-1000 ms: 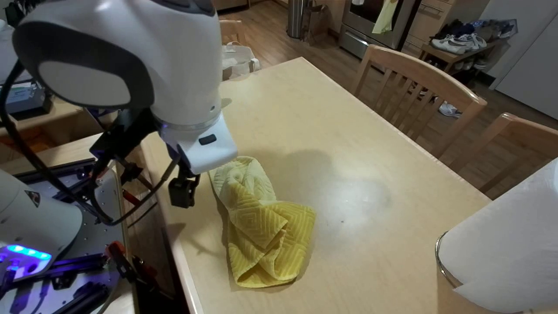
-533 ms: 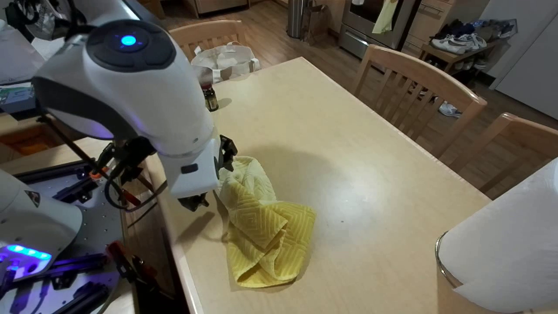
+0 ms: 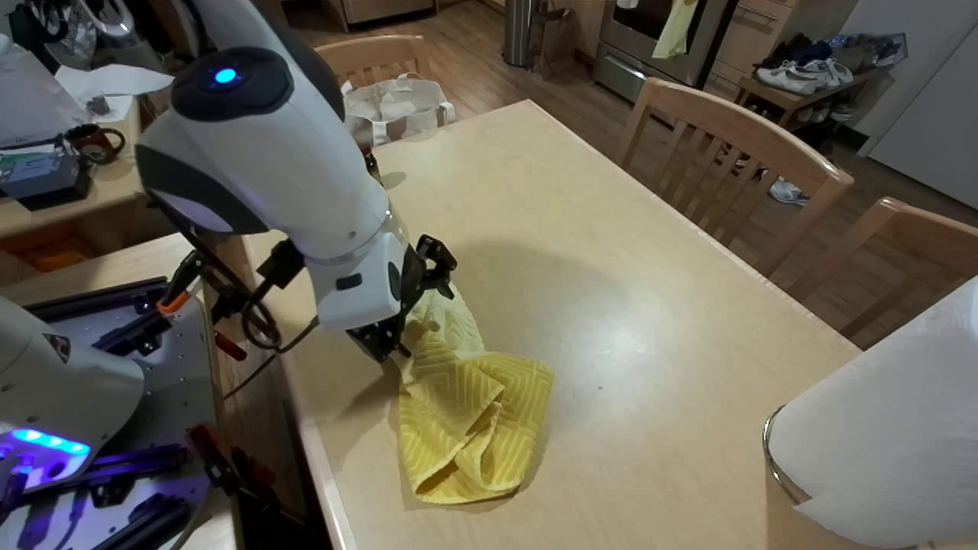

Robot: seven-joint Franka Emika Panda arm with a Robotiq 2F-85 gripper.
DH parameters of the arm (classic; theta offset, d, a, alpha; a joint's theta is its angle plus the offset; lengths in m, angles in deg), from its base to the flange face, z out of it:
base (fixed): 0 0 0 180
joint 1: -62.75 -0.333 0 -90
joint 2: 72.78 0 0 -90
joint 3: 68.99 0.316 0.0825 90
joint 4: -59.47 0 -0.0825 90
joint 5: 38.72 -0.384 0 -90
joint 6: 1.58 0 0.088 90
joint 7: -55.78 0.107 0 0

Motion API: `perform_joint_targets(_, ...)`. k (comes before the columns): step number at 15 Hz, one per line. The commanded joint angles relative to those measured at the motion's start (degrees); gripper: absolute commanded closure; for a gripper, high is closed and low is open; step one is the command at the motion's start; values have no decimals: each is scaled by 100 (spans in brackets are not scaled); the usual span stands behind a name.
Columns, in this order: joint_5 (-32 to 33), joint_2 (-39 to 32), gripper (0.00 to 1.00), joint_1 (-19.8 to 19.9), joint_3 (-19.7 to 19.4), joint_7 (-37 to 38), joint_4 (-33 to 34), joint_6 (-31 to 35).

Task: Put the yellow cloth in the laundry bag

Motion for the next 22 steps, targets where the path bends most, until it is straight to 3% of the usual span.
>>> perform_joint_targets(1,-603,-612,0,143,376,-453,435,-59)
perform_joint_targets(6,-603,-1367,0,378,588,-491,685,-313)
perform_joint_targets(7,-508,-1508,25,383,559,-432,710,-315)
perform_joint_targets(8,-439,-1597,27,384,539,-412,730,-331)
perform_joint_targets(10,-370,-1623,41,362,497,-374,771,-323)
perform_joint_targets(14,-86,-931,66,281,516,-680,710,-349)
perform_joint_targets(17,651,-341,87,-41,295,-712,690,-518)
perform_joint_targets(19,1415,22,99,-136,311,-465,769,-719)
perform_joint_targets(22,2203,533,97,-367,484,-406,1010,-1205)
